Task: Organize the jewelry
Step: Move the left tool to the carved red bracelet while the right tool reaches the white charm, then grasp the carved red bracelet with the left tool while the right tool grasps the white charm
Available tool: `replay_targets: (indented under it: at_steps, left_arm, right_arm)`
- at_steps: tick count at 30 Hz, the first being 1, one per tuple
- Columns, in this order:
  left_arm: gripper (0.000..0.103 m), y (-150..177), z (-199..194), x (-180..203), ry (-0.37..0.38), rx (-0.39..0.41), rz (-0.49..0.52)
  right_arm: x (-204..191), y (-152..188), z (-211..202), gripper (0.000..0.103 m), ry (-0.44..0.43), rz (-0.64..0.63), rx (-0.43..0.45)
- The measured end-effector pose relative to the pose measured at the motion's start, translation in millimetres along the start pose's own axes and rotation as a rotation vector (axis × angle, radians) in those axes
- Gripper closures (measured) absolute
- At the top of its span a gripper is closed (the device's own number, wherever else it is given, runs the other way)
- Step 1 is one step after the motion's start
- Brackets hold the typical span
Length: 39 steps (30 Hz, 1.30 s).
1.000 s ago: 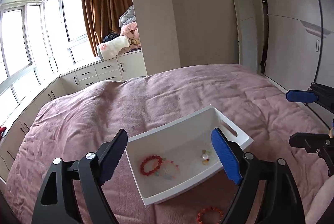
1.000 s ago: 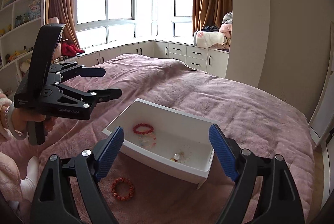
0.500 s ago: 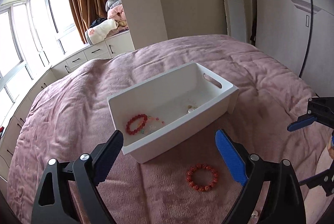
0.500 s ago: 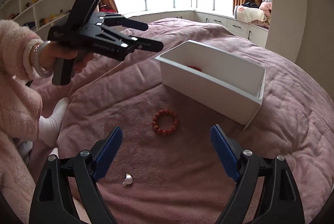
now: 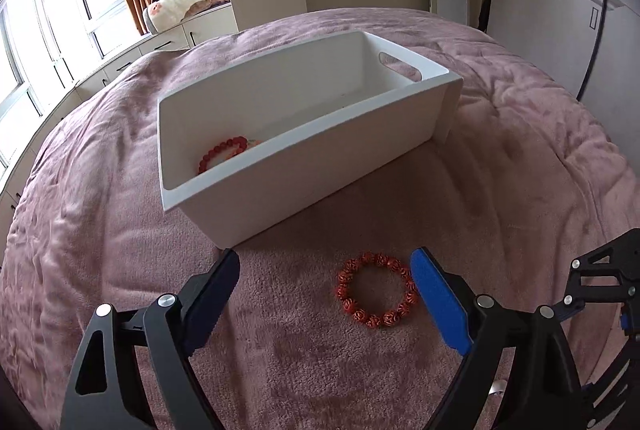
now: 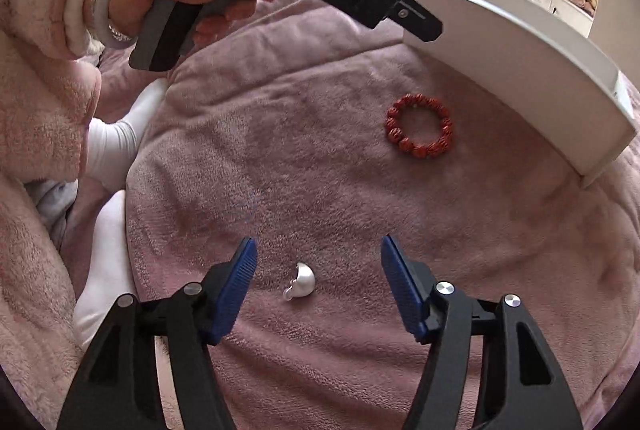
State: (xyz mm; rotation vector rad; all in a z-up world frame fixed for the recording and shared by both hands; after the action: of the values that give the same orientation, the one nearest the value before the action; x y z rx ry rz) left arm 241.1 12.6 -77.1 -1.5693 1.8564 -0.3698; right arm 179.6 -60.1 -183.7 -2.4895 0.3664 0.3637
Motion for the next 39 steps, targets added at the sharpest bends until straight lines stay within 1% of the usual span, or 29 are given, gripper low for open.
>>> replay_targets:
  at_steps: [4,8,10,13,15,17,19,21,25,27,29,31,33,35,36,38,39]
  left_arm:
    - [0.017,12,18,14,0.004,-0.033,0.029]
    - [0.019,20,35,25,-0.018,-0.065,0.085]
    - [0.019,25,42,29,-0.040,-0.078,0.128]
    - [0.020,29,51,32,-0.038,-0.107,0.148]
    - [0.021,34,57,33,-0.030,-0.132,0.142]
    - [0.028,38,63,34,-0.019,-0.157,0.134]
    - [0.033,41,68,32,-0.009,-0.180,0.119]
    - [0.033,41,70,30,0.006,-0.191,0.094]
    - [0.035,40,73,26,0.039,-0.214,0.049]
    - [0.037,41,73,25,0.049,-0.216,0.046]
    - [0.040,42,72,22,0.060,-0.214,0.053]
    - [0.045,44,70,22,0.071,-0.216,0.056]
    - [0.051,45,70,23,0.087,-0.220,0.061]
    - [0.060,44,69,24,0.101,-0.225,0.063]
    - [0.062,44,69,25,0.107,-0.227,0.064]
    - [0.077,43,69,27,0.119,-0.230,0.064]
    - [0.079,43,68,26,0.113,-0.229,0.063]
  right_arm:
    - [-1,5,20,0.043,-0.007,-0.011,-0.065]
    - [-3,9,34,0.047,0.007,-0.036,-0.117]
    - [-4,11,39,0.047,0.019,-0.051,-0.139]
    - [-5,14,42,0.048,0.031,-0.063,-0.157]
    - [-3,16,44,0.053,0.048,-0.067,-0.170]
    - [-1,17,44,0.058,0.061,-0.068,-0.170]
    - [2,18,44,0.060,0.055,-0.056,-0.165]
    - [5,18,41,0.068,0.058,-0.048,-0.160]
    - [8,18,36,0.073,0.052,-0.040,-0.155]
    - [8,15,36,0.077,0.046,-0.042,-0.158]
    - [11,16,33,0.079,0.043,-0.045,-0.161]
    - [12,16,32,0.080,0.042,-0.045,-0.162]
    - [13,15,31,0.082,0.043,-0.041,-0.160]
    - [10,16,34,0.082,0.043,-0.039,-0.157]
    - [7,15,38,0.082,0.044,-0.039,-0.156]
    - [8,13,38,0.082,0.049,-0.039,-0.153]
    - [8,14,38,0.082,0.052,-0.038,-0.148]
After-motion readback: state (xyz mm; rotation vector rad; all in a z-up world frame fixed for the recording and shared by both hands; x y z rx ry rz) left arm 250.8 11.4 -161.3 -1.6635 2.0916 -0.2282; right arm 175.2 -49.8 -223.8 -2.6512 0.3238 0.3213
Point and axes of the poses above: each gripper's, at about its wrist camera, not at the fingertips, and z roughly the way its jaws point, x to its right, y to its underside, the point moved 5 cm from there along z, roughly the way its jaws point, and after that the axes turned 15 degrees about -y, right-handed, at the moved point
